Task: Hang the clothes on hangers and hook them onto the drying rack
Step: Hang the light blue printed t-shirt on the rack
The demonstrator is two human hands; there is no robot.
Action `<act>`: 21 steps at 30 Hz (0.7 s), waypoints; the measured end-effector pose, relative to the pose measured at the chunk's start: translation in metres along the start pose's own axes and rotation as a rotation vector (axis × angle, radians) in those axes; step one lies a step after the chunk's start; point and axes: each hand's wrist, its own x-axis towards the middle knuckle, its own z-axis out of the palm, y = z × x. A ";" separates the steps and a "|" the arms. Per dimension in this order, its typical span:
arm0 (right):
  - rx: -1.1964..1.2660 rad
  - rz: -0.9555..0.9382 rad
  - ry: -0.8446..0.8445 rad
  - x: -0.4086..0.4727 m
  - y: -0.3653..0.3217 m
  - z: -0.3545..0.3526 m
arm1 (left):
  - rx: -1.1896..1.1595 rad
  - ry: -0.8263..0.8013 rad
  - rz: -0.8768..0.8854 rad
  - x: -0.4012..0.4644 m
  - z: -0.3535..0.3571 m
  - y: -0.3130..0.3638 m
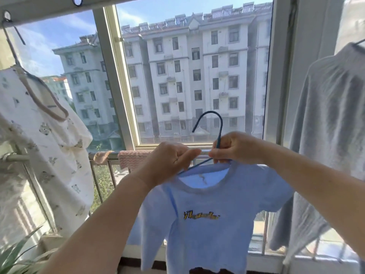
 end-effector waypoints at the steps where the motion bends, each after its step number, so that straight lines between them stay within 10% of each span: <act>1: 0.032 -0.005 0.029 -0.004 0.001 0.002 | -0.064 0.030 -0.032 -0.001 0.003 0.001; 21: 0.274 0.083 0.578 -0.087 0.040 -0.042 | -0.124 0.089 -0.163 0.005 0.040 0.029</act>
